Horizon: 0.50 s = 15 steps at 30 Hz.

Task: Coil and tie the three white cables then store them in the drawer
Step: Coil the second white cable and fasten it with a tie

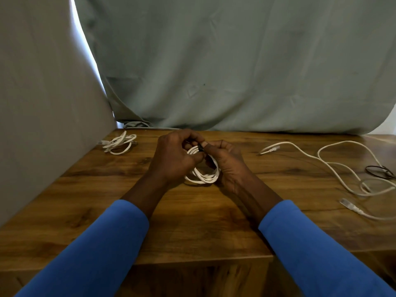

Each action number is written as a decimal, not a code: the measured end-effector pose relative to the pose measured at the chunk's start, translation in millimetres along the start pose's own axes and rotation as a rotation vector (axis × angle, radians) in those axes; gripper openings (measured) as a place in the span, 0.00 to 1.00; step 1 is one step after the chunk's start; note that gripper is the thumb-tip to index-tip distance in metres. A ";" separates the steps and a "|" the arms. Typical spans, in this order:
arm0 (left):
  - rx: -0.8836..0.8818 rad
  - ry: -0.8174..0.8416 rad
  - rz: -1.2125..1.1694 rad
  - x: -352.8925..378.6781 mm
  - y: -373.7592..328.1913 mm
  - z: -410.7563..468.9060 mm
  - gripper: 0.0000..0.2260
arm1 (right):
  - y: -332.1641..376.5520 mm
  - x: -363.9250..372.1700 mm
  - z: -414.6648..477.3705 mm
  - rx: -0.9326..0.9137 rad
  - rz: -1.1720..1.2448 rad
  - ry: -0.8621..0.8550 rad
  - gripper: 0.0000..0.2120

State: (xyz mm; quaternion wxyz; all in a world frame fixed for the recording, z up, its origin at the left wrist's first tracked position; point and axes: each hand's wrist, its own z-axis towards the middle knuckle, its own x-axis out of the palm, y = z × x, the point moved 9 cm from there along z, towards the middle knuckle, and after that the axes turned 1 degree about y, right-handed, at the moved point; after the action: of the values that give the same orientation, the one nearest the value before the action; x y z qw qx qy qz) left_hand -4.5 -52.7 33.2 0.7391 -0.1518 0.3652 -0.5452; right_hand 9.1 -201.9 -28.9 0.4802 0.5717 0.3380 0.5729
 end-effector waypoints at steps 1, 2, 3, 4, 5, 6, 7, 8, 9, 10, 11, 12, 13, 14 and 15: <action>-0.018 0.018 -0.042 1.0 2.4 0.9 0.16 | 0.8 -1.4 0.7 -0.025 -0.010 -0.010 0.06; -0.032 0.035 -0.088 1.8 4.2 1.6 0.16 | 2.6 -2.0 0.6 -0.053 -0.023 -0.020 0.07; -0.045 0.046 -0.143 2.4 6.0 2.2 0.15 | 5.4 -2.4 0.8 -0.085 -0.030 -0.026 0.07; -0.068 0.049 -0.213 2.7 8.1 2.6 0.14 | 7.5 -4.1 1.5 -0.111 -0.032 -0.038 0.08; -0.106 0.051 -0.295 3.3 10.5 2.9 0.11 | 9.5 -5.8 1.6 -0.128 -0.027 -0.050 0.08; -0.156 0.053 -0.384 4.6 13.9 3.0 0.09 | 10.4 -7.8 2.0 -0.133 -0.012 -0.059 0.07; -0.213 0.059 -0.470 6.4 17.3 2.4 0.08 | 10.7 -8.3 2.3 -0.128 0.005 -0.053 0.07; -0.270 0.068 -0.534 8.3 21.2 1.2 0.08 | 10.6 -7.4 1.8 -0.118 0.011 -0.034 0.07; -0.321 0.087 -0.571 10.4 25.1 -0.3 0.07 | 10.3 -6.1 1.2 -0.105 0.003 -0.010 0.08; -0.367 0.120 -0.593 13.4 28.7 -1.7 0.07 | 10.8 -4.8 0.0 -0.087 -0.010 0.011 0.08; -0.408 0.165 -0.613 16.8 31.8 -3.6 0.07 | 10.7 -4.6 -0.6 -0.068 -0.022 0.030 0.10; -0.445 0.210 -0.635 18.3 34.7 -6.1 0.07 | 9.6 -3.4 -0.9 -0.045 -0.026 0.051 0.11; -0.472 0.251 -0.658 20.8 36.7 -7.6 0.07 | 10.2 -3.1 -1.9 -0.025 -0.024 0.072 0.11; -0.487 0.279 -0.674 22.5 37.6 -8.5 0.07 | 10.8 -2.6 -3.5 -0.005 -0.016 0.093 0.10; -0.495 0.294 -0.679 21.8 39.0 -9.3 0.08 | 10.3 -0.1 -5.6 0.015 -0.003 0.116 0.08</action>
State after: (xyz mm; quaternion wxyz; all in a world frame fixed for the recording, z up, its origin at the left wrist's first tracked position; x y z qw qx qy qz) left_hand 19.0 -57.0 -5.7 0.3998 -0.3563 0.5152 -0.6692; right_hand 1.9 -204.3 -19.9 0.4564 0.5406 0.3704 0.6019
